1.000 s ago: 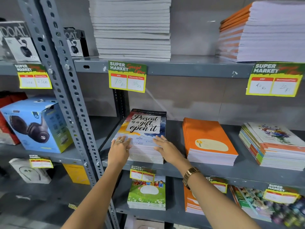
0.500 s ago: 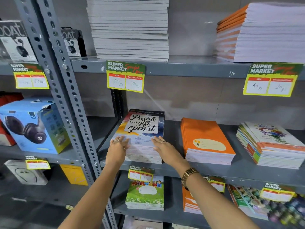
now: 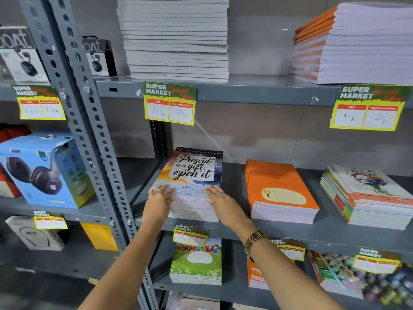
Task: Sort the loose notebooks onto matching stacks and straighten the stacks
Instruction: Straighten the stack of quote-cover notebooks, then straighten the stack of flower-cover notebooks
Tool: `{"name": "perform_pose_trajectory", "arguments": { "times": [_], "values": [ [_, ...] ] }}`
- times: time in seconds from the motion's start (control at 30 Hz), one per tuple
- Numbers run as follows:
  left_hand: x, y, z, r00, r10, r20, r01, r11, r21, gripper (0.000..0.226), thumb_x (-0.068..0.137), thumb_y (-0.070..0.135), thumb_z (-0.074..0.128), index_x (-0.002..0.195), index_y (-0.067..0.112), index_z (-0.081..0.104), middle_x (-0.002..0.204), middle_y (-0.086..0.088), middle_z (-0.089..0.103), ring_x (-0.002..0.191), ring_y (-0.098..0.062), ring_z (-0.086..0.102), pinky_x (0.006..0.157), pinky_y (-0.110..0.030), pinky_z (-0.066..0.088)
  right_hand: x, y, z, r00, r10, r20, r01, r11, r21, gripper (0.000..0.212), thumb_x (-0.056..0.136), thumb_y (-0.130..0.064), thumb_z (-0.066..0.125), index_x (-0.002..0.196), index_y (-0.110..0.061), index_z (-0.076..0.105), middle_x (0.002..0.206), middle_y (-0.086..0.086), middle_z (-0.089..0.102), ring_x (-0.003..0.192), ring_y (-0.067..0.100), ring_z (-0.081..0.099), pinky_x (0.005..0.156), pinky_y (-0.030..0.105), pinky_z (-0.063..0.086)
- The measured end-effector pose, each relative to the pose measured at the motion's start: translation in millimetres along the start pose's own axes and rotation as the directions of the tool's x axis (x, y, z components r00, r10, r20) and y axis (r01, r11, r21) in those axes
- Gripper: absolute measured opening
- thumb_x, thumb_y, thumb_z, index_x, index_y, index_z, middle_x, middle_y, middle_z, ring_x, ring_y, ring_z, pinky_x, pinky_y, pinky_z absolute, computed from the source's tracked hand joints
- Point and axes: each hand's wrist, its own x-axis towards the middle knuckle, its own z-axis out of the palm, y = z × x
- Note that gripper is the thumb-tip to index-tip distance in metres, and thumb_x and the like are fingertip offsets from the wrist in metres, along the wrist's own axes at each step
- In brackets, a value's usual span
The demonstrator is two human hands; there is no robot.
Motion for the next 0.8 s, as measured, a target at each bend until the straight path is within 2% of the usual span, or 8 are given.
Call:
{"name": "perform_pose_trajectory", "arguments": {
  "times": [0.1,0.17,0.23,0.43,0.53,0.63,0.73,0.8],
  "values": [
    [-7,6,-1,0.997,0.077,-0.020,-0.074,0.987,0.140,0.040,0.092,0.015,0.046,0.132,0.013,0.048,0.149,-0.012,0.037,0.140,-0.028,0.026,0.116,-0.046,0.016,-4,7,-5,1.000,-0.014,-0.016,0.014,0.999,0.048,0.056,0.100,-0.024,0.038,0.149,-0.020,0.011,0.160,-0.004,0.006,0.147,0.011,0.000,0.121,0.036,0.012],
    [-15,16,3,0.991,0.127,-0.041,-0.119,0.979,0.165,0.048,0.093,0.030,0.044,0.138,0.013,0.040,0.151,-0.013,0.032,0.143,-0.025,0.023,0.118,-0.046,0.006,-11,13,-12,0.990,-0.010,-0.138,0.019,0.998,0.064,0.061,0.098,-0.020,0.041,0.149,-0.020,0.007,0.159,-0.003,0.003,0.146,0.010,-0.002,0.121,0.033,0.003],
    [-22,33,11,0.985,0.169,-0.045,-0.160,0.974,0.158,0.057,0.089,0.039,0.036,0.139,0.010,0.036,0.152,-0.012,0.032,0.144,-0.025,0.021,0.118,-0.044,0.004,-22,24,-24,0.956,0.009,-0.293,0.012,0.998,0.068,0.060,0.097,-0.011,0.040,0.149,-0.018,0.011,0.159,-0.002,0.007,0.146,0.010,0.001,0.118,0.027,-0.001],
    [-21,100,51,0.933,0.358,-0.036,-0.344,0.917,0.202,0.066,0.081,0.043,0.023,0.128,0.005,0.051,0.141,-0.017,0.047,0.135,-0.031,0.039,0.116,-0.041,0.013,-65,89,-62,0.827,0.140,-0.544,-0.149,0.988,0.028,0.056,0.091,0.003,0.039,0.145,-0.008,0.029,0.155,0.007,0.025,0.146,0.021,0.016,0.117,0.028,0.005],
    [-21,146,76,0.898,0.439,0.009,-0.435,0.887,0.152,0.054,0.083,0.034,0.033,0.117,0.002,0.060,0.128,-0.020,0.059,0.122,-0.034,0.054,0.112,-0.036,0.016,-97,132,-82,0.774,0.243,-0.585,-0.262,0.964,0.053,0.057,0.089,0.002,0.040,0.144,-0.010,0.031,0.155,0.005,0.026,0.145,0.016,0.011,0.118,0.032,0.010],
    [-21,195,104,0.835,0.546,0.073,-0.550,0.819,0.166,0.048,0.082,0.029,0.038,0.109,0.000,0.065,0.118,-0.021,0.066,0.111,-0.035,0.062,0.105,-0.038,0.022,-132,177,-102,0.748,0.312,-0.586,-0.362,0.932,0.034,0.055,0.089,0.002,0.044,0.142,-0.009,0.036,0.154,0.006,0.029,0.145,0.023,0.020,0.117,0.031,0.009],
    [-26,247,132,0.776,0.621,0.110,-0.631,0.765,0.131,0.044,0.080,0.024,0.040,0.106,0.001,0.067,0.114,-0.019,0.068,0.107,-0.033,0.065,0.104,-0.042,0.030,-164,213,-122,0.717,0.400,-0.571,-0.452,0.890,0.057,0.049,0.092,-0.016,0.032,0.139,-0.007,0.040,0.151,0.008,0.034,0.144,0.025,0.025,0.114,0.021,0.003],
    [-32,281,152,0.759,0.643,0.103,-0.651,0.754,0.083,0.043,0.081,0.023,0.040,0.108,0.002,0.066,0.115,-0.017,0.069,0.106,-0.031,0.066,0.100,-0.043,0.044,-183,236,-136,0.689,0.417,-0.593,-0.476,0.877,0.064,0.064,0.085,-0.030,0.017,0.138,-0.004,0.042,0.149,0.010,0.038,0.141,0.026,0.030,0.117,0.025,0.008]
  ]
}}
